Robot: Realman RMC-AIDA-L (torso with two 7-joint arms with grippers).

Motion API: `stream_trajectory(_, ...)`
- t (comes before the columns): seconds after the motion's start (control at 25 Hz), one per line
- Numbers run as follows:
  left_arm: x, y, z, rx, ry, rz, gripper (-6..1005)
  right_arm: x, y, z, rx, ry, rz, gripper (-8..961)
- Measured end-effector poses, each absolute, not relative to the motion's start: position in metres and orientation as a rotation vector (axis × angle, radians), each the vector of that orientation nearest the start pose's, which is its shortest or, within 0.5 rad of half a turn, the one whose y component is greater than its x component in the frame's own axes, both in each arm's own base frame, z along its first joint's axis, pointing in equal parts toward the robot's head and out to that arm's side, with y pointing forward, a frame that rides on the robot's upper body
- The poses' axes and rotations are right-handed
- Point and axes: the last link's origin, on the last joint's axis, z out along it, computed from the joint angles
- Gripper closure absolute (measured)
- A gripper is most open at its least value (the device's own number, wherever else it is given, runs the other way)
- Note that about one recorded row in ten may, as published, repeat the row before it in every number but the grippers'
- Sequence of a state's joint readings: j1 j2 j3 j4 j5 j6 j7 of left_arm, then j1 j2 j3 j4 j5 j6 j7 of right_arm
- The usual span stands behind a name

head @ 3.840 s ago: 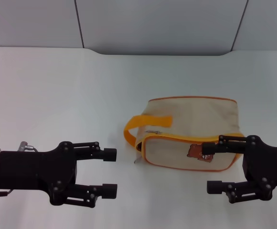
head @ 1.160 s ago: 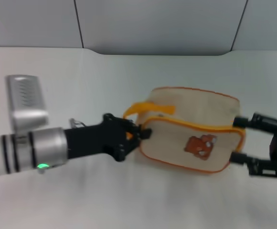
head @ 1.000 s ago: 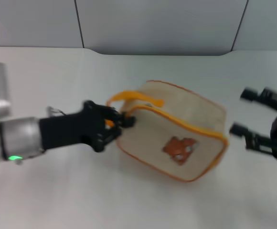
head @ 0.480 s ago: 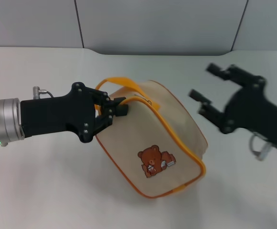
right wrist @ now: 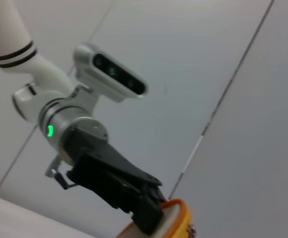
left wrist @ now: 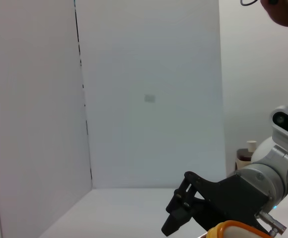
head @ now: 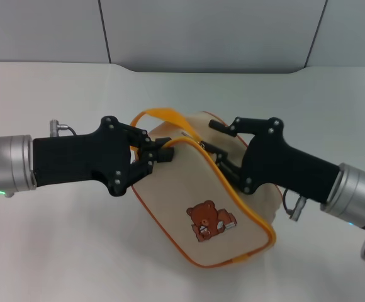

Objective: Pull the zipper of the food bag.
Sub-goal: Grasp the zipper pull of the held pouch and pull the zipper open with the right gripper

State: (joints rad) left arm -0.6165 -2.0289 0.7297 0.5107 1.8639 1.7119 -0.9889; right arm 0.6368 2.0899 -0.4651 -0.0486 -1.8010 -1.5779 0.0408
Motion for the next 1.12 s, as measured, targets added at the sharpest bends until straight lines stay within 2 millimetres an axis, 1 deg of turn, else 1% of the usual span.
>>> stream_trajectory(0.2, -0.225, 0.330, -0.001, -2.809, -0.023, -0.912, 929, 0.219, 0.303, -0.072, -2.310, -0.512, 0.914, 690)
stream_trajectory(0.4, -0.226, 0.331, 0.002, -2.803, -0.024, -0.908, 929, 0.217, 0.297, -0.078, -2.321, -0.538, 0.922, 689)
stream_trajectory(0.6, -0.226, 0.331, 0.003, -2.800, -0.025, -0.906, 930, 0.217, 0.296, -0.080, -2.320, -0.553, 0.919, 689)
stream_trajectory(0.8, -0.226, 0.331, 0.003, -2.797, -0.028, -0.908, 933, 0.217, 0.294, -0.081, -2.315, -0.581, 0.909, 789)
stream_trajectory(1.04, -0.228, 0.331, 0.003, -2.788, -0.037, -0.908, 934, 0.219, 0.293, -0.081, -2.318, -0.573, 0.907, 876)
stream_trajectory(1.12, -0.232, 0.335, 0.005, -2.747, -0.077, -0.902, 934, 0.224, 0.289, -0.079, -2.347, -0.567, 0.912, 905)
